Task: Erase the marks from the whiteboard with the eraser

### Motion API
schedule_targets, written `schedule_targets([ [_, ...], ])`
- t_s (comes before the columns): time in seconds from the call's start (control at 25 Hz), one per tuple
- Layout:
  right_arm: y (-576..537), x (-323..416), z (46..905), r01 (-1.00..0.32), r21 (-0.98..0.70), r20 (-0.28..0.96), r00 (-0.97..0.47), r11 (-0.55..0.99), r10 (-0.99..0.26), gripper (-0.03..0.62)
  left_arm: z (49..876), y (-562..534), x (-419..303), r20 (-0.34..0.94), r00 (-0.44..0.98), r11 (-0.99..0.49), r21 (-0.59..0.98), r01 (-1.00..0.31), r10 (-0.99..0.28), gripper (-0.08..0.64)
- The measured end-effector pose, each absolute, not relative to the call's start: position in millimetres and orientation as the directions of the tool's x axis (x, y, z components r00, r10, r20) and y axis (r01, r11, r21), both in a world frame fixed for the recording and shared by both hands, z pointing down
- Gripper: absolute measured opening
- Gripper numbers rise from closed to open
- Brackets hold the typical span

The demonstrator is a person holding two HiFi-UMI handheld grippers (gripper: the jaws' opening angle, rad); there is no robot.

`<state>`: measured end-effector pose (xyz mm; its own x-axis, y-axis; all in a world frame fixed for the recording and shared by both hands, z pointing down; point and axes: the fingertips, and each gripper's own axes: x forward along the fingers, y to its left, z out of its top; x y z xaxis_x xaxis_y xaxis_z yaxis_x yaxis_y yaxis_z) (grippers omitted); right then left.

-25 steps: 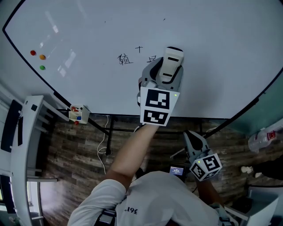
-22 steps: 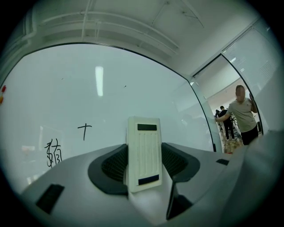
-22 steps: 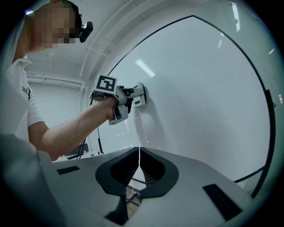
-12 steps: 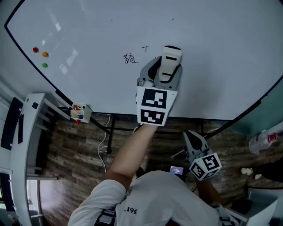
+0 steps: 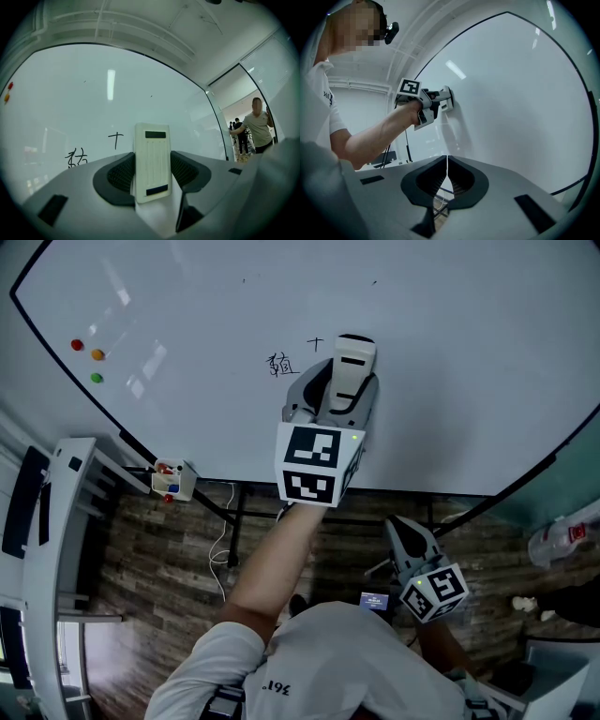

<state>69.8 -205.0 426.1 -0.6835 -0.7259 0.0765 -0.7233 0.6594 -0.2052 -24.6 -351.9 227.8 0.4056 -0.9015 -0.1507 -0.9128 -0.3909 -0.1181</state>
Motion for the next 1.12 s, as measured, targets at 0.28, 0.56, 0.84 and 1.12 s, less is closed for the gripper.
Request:
schedule_targets([
  [0.28,-204.9,51.7,425.9,-0.702,-0.203,0.078,-0.706,0.682,-0.704,0.026,223.4,-349.3,-64.4,-0.167,0.363,-0.357,-0.066,-0.932,-0.917,0.245],
  [0.56,-203.3,31.0,426.2,-0.68,-0.194,0.086,-0.73,0.707,-0.678,0.026,226.3,-345.7,-102.3,-0.171,0.328,-0.33,-0.019,-0.944,-0.929,0.245],
  [0.84,-204.4,19.1,428.8,-0.673,-0.196,0.095,-0.737,0.714,-0.669,0.026,231.6,-343.4,-128.8,-0.172,0.324,-0.334,0.031,-0.942,-0.93,0.245],
  [1.12,-206.5,10.9,430.6,-0.669,-0.195,0.101,-0.741,0.717,-0.664,0.026,238.8,-342.5,-153.2,-0.174,0.305,-0.317,0.046,-0.947,-0.936,0.245],
])
